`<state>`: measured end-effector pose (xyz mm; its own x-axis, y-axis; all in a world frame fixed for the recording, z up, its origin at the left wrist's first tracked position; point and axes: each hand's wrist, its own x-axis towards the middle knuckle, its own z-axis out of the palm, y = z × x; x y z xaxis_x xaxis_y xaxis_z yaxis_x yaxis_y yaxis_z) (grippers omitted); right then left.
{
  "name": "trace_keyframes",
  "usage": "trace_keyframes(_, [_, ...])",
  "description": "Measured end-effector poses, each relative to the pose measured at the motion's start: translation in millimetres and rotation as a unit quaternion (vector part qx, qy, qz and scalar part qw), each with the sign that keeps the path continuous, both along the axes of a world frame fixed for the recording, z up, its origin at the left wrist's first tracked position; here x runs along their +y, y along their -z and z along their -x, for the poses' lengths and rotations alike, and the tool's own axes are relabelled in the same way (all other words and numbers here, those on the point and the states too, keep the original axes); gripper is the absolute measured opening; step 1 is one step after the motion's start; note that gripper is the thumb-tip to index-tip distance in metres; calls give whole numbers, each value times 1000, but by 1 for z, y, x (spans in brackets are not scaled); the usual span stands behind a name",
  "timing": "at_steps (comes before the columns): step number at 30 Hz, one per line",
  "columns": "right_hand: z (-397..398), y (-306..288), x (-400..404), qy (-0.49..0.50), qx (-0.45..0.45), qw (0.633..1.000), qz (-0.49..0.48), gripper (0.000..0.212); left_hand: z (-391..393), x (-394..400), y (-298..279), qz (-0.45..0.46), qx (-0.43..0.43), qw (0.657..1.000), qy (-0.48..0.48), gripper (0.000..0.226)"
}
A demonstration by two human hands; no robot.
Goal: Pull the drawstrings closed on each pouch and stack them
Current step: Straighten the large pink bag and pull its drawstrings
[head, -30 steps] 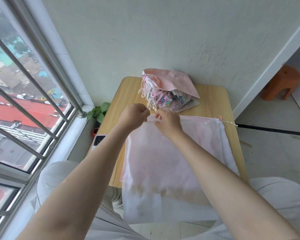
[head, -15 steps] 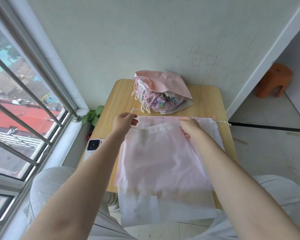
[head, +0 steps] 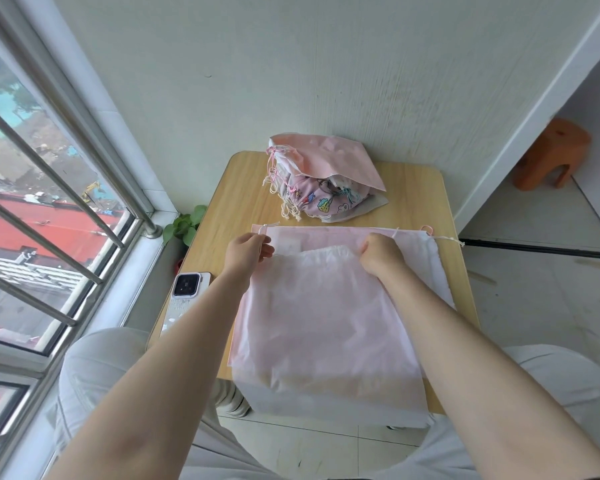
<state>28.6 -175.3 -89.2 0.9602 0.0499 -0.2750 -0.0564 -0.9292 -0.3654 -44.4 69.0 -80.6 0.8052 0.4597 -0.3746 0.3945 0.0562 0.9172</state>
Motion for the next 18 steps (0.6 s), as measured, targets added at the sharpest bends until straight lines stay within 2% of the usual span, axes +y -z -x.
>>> trace_keyframes(3, [3,2,2,-27,8,999,25,31,1,0,1,2,0,1000,-5,25])
trace_keyframes(8, [8,2,2,-2,-5,997,76,35,4,-1,6,17,11,1000,-20,23])
trace_keyframes(11, [7,0,-2,63,-41,997,17,47,4,-1,9,28,18,999,-29,24])
trace_keyframes(13, [2,-1,-8,128,-89,985,-76,39,3,-1,11,33,22,999,-35,24])
trace_keyframes(15, [-4,-1,-11,206,-89,946,-233,22,3,-2,12,36,23,998,-42,23])
trace_keyframes(16, [-7,-1,-11,250,-62,905,-340,15,2,-2,12,36,24,998,-44,23])
trace_keyframes(18, [-7,-7,-9,307,29,763,-568,13,2,-3,12,36,23,998,-44,23])
